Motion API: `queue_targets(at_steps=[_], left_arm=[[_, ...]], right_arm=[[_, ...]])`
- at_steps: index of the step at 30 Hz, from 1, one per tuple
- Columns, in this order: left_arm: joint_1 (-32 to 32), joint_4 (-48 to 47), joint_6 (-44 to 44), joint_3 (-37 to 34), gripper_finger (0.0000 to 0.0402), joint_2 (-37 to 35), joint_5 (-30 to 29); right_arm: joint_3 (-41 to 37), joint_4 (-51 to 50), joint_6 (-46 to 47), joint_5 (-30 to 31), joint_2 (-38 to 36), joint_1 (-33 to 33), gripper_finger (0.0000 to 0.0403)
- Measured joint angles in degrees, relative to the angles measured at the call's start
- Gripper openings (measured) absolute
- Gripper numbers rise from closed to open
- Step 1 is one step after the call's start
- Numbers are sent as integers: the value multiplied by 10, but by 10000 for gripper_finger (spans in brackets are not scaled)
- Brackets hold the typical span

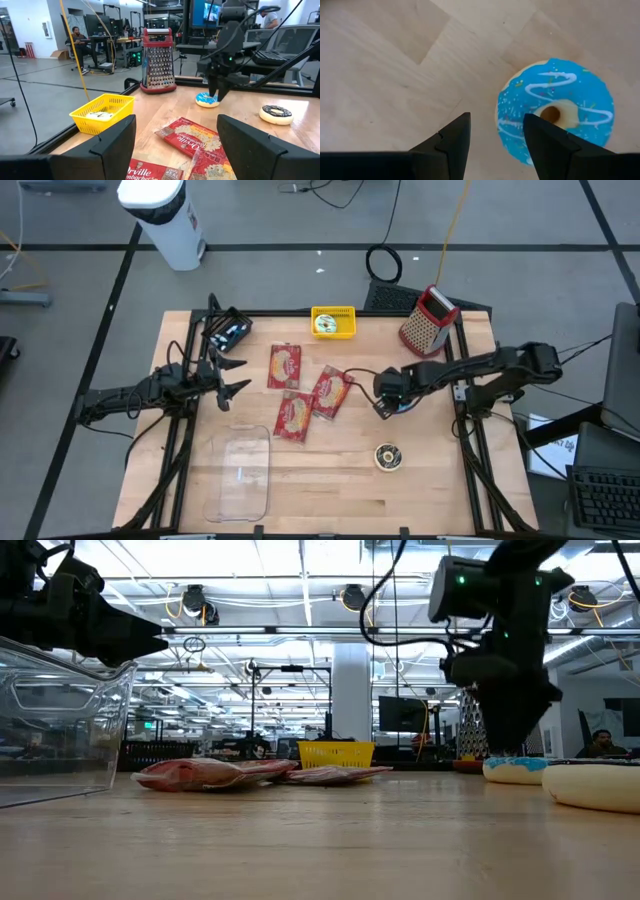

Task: Pick & Place Food Item
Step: Put the blue donut into the yellow bin

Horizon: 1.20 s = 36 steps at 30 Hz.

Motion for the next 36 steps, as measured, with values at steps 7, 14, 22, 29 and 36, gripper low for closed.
queue_targets(at_steps=[7,14,22,29,36], left_arm=[[0,0,0,0,280,0,0],[0,0,0,0,280,0,0],[0,-1,0,0,280,0,0],[0,-1,0,0,280,0,0],[0,-1,0,0,280,0,0]], right_arm=[[-39,28,12,3,0,-7,171],[-42,27,10,-6,-7,-10,171],[18,-62,10,-24,-63,-23,171],[145,-146,-3,-26,-76,-21,171],[236,-219,-3,38,-59,-4,171]])
